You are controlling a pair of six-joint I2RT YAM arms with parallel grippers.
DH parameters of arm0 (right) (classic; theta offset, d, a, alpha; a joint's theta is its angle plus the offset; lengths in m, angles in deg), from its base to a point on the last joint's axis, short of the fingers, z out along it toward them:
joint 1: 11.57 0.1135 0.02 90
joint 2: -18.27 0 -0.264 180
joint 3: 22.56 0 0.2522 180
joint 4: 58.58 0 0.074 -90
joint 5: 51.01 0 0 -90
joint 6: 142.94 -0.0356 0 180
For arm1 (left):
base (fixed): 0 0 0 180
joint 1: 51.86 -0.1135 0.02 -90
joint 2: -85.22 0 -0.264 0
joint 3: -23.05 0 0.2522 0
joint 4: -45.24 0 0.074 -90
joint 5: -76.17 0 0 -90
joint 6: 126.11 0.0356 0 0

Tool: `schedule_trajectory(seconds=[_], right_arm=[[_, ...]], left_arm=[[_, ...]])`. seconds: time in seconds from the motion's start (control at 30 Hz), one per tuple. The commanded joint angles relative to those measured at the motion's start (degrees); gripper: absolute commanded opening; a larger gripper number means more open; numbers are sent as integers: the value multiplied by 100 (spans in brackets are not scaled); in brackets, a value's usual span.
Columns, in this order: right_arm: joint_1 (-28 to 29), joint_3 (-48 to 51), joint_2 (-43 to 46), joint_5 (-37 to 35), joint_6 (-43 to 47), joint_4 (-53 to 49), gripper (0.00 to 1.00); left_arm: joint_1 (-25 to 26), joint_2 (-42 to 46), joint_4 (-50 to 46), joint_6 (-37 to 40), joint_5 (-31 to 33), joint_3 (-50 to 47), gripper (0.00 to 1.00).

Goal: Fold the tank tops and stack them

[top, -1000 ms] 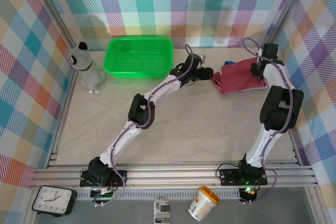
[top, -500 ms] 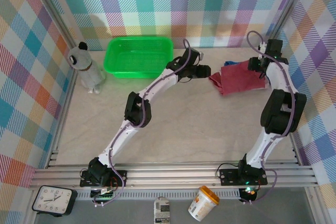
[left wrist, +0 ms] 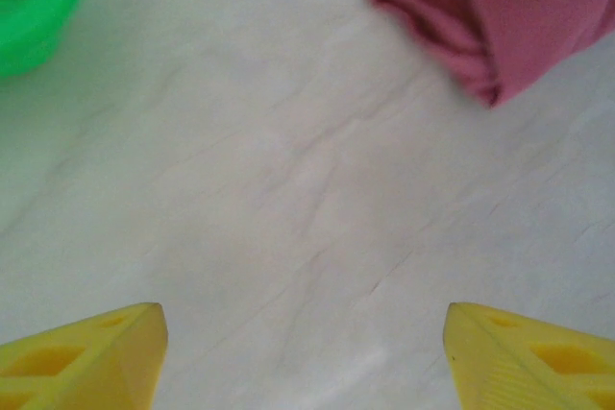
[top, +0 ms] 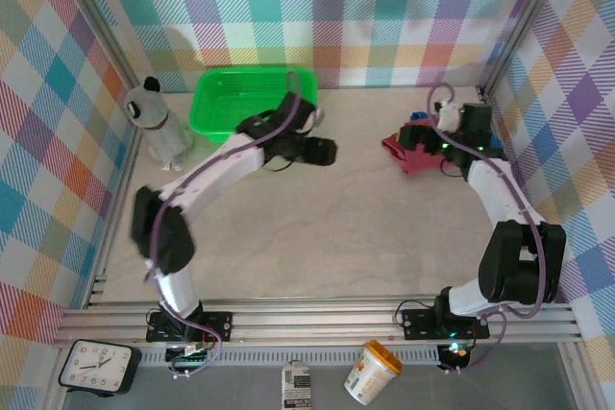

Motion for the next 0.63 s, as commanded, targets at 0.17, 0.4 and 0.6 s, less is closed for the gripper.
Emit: schedule_trajectory(seconds=[0.17,0.4,0.6], right_arm=[[525,1426,226,-1566,-251,1979,99],[526,1775,-233,-2388,-191,2750,99],[525,1759,-233,-2540,-139,2745,99]], left_arm=[[-1592,2307,1366,731,1106,-3553,99],[-3041,3040,2941,827,630,-5025,100],[-3300,2411,3513,883,495,-4931,100]])
